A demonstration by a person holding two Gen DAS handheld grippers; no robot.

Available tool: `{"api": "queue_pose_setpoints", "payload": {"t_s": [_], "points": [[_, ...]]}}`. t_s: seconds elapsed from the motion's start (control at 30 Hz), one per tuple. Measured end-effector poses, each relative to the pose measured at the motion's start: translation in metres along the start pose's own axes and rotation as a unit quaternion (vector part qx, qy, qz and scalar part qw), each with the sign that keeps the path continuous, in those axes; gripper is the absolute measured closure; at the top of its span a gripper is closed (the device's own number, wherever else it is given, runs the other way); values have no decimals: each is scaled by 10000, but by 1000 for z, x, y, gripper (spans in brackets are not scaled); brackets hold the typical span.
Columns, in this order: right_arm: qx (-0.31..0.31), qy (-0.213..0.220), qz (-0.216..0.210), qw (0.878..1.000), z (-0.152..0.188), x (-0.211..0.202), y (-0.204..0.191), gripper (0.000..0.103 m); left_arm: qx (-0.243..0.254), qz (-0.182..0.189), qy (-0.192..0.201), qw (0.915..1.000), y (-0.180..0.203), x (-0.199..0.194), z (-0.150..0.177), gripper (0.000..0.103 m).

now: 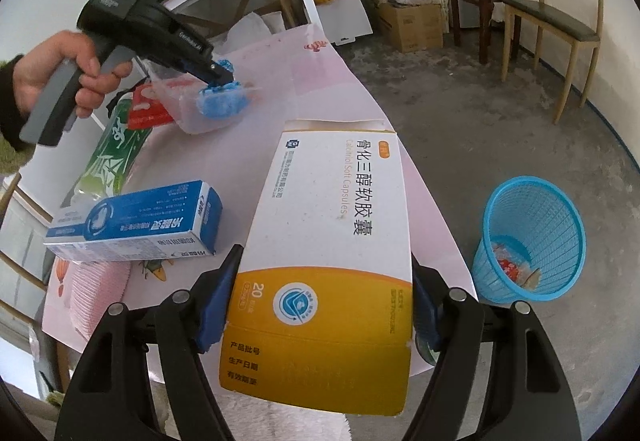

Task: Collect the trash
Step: 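Grasp the blue wrapper in the clear box with the left gripper while the right holds the medicine box, then carry the wrapper and medicine box over the blue wastebasket and open both grippers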

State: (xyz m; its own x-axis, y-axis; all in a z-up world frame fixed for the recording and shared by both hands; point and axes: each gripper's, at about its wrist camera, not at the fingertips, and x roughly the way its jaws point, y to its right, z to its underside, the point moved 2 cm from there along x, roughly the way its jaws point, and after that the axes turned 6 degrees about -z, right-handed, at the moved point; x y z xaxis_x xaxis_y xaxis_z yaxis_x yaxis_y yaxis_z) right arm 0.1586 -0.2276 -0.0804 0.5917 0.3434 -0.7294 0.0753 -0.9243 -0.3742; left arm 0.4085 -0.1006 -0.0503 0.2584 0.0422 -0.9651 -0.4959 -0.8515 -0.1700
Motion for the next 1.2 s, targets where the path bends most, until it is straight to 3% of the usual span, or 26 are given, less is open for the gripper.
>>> {"api": "queue_pose_setpoints", "payload": {"t_s": [0.47, 0.63, 0.77, 0.93, 1.07, 1.2], "points": [[391, 428, -305, 9979, -3, -35, 15, 32, 212, 113, 1325, 9909, 13, -100, 34, 101], [633, 850, -194, 9942, -3, -70, 38, 32, 384, 509, 1857, 9805, 46, -140, 36, 101], [1044, 1263, 175, 9863, 1, -104, 79, 32, 588, 965, 2013, 9730, 90, -149, 26, 101], [2089, 1390, 390, 9672, 19, -127, 159, 32, 993, 1583, 1606, 9692, 183, -117, -3, 101], [3098, 1208, 128, 9430, 40, -116, 231, 32, 938, 2154, 566, 9704, 247, -58, -21, 101], [3873, 1019, -122, 9162, 52, -89, 289, 32, 970, 2199, 72, 9707, 297, -9, -41, 101]]}}
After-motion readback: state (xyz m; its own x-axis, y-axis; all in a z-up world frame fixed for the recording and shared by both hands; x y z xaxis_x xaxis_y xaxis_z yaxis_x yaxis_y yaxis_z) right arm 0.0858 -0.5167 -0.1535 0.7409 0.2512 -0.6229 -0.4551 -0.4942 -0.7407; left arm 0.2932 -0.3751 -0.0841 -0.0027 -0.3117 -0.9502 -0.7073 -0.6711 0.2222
